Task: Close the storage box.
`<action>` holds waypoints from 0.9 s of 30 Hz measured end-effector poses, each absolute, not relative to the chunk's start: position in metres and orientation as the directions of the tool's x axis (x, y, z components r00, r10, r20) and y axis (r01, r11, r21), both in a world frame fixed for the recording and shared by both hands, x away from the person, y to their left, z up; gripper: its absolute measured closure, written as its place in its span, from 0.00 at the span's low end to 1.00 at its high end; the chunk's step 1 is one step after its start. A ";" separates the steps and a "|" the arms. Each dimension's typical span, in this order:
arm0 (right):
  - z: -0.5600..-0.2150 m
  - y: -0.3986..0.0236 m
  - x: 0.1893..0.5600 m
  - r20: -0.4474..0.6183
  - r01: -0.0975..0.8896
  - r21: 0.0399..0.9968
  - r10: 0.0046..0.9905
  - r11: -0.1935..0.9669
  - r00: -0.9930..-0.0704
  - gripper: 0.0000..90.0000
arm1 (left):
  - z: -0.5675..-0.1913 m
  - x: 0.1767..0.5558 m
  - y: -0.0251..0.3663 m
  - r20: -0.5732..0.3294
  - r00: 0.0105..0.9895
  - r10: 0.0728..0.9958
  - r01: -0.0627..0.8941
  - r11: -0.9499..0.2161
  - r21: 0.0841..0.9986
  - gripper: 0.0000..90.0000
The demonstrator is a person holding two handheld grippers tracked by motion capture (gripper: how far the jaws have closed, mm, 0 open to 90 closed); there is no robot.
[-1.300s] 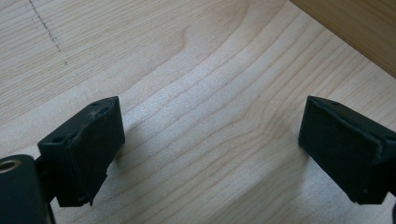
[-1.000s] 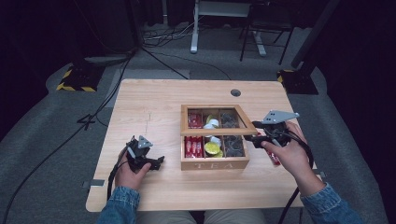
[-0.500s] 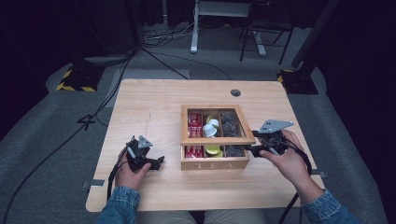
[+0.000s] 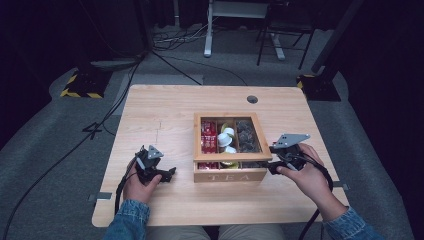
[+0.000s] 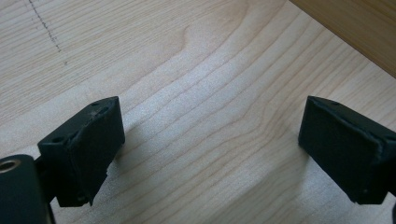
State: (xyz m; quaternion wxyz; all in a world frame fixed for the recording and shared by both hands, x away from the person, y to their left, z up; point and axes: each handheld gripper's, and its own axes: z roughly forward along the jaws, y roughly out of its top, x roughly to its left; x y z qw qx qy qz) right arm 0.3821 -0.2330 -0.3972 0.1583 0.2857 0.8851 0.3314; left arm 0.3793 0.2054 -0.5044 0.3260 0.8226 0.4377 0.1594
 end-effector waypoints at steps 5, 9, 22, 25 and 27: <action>-0.400 -0.232 0.382 -0.087 0.412 0.655 0.604 0.634 -0.792 0.43 | -0.505 0.379 0.205 -0.023 0.565 0.825 0.615 -0.403 0.677 0.08; -0.404 -0.231 0.382 -0.078 0.423 0.637 0.599 0.645 -0.797 0.43 | -0.504 0.379 0.205 -0.023 0.566 0.824 0.616 -0.404 0.676 0.08; -0.414 -0.230 0.380 -0.061 0.433 0.556 0.554 0.709 -0.830 0.43 | -0.505 0.379 0.205 -0.022 0.565 0.825 0.615 -0.403 0.677 0.08; -0.417 -0.230 0.381 -0.053 0.441 0.551 0.558 0.708 -0.828 0.42 | -0.504 0.379 0.205 -0.023 0.566 0.824 0.616 -0.404 0.676 0.08; -0.418 -0.231 0.380 -0.047 0.448 0.555 0.564 0.701 -0.825 0.41 | -0.504 0.379 0.205 -0.023 0.565 0.825 0.617 -0.404 0.676 0.08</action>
